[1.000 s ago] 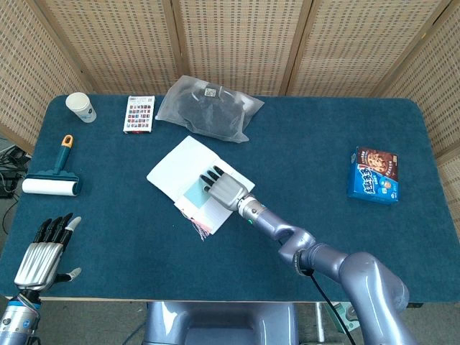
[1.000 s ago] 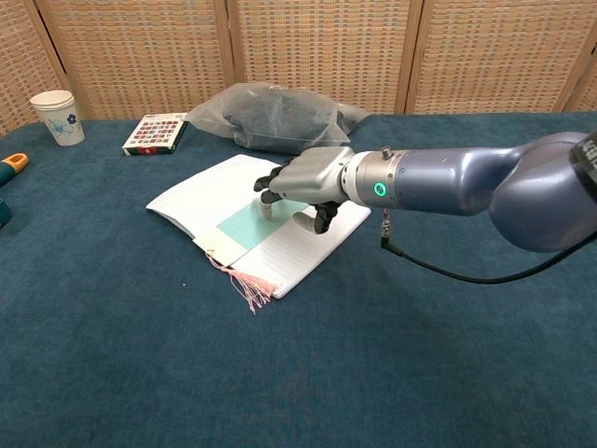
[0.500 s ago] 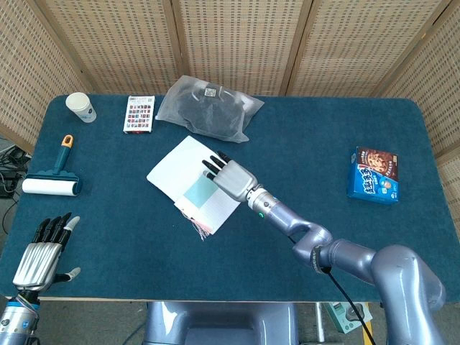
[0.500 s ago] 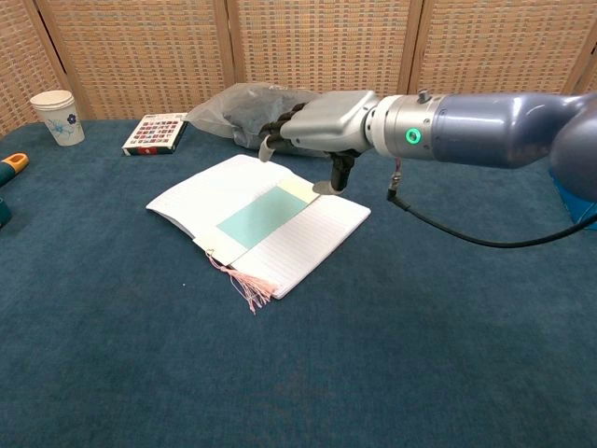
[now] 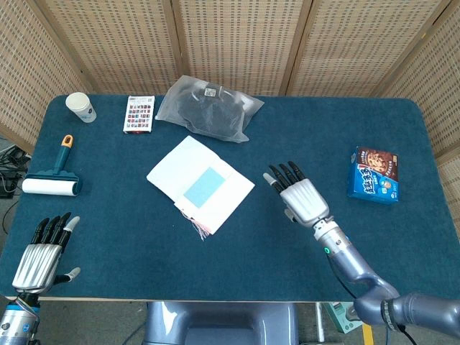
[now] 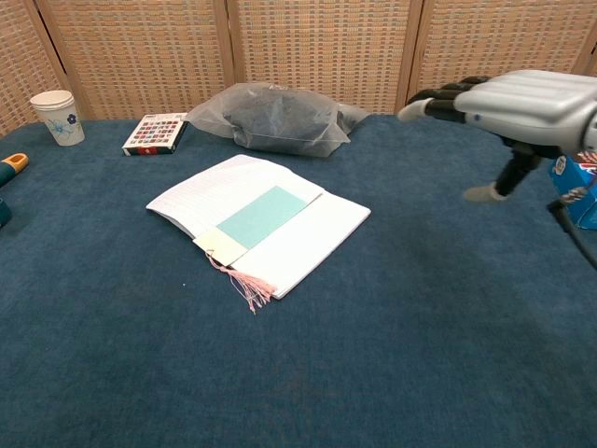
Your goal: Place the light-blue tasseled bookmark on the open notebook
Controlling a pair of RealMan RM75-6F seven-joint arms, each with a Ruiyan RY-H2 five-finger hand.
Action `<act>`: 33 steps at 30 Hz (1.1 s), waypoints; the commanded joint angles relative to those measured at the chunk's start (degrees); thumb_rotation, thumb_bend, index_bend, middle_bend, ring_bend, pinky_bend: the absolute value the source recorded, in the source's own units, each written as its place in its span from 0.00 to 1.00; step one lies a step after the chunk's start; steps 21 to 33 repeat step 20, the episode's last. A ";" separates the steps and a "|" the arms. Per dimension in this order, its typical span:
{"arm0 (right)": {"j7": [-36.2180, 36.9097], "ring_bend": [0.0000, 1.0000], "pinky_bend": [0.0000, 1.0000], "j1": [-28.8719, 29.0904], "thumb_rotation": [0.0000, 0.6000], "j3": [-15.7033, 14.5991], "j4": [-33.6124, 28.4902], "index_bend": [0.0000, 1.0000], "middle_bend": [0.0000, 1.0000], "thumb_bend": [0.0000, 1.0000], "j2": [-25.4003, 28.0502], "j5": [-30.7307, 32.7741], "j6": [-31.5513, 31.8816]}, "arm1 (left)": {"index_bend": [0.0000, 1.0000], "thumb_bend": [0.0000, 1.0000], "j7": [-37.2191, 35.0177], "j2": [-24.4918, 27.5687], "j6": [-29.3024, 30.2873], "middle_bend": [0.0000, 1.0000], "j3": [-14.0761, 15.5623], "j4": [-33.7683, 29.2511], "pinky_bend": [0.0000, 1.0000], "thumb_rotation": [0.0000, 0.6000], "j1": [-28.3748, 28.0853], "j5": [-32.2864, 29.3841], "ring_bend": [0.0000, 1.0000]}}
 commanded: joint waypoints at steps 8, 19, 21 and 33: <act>3.04 0.00 0.00 -10.70 1.00 -5.88 -4.83 0.08 0.00 0.42 4.64 -6.31 9.78 | 0.00 0.00 1.48 -0.37 1.62 0.00 0.74 -0.57 0.00 1.00 0.82 2.13 0.00; 7.98 0.00 0.00 -23.61 1.00 -10.99 -3.44 0.01 0.00 0.38 5.17 -11.32 20.63 | 0.00 0.00 1.65 -0.97 3.29 0.00 1.37 -0.38 0.00 1.00 1.60 4.92 0.00; 8.62 0.00 0.00 -25.20 1.00 -11.64 -3.18 0.00 0.00 0.37 4.98 -12.06 22.01 | 0.00 0.00 1.59 -1.00 3.48 0.00 1.45 -0.34 0.00 1.00 1.70 5.21 0.00; 8.62 0.00 0.00 -25.20 1.00 -11.64 -3.18 0.00 0.00 0.37 4.98 -12.06 22.01 | 0.00 0.00 1.59 -1.00 3.48 0.00 1.45 -0.34 0.00 1.00 1.70 5.21 0.00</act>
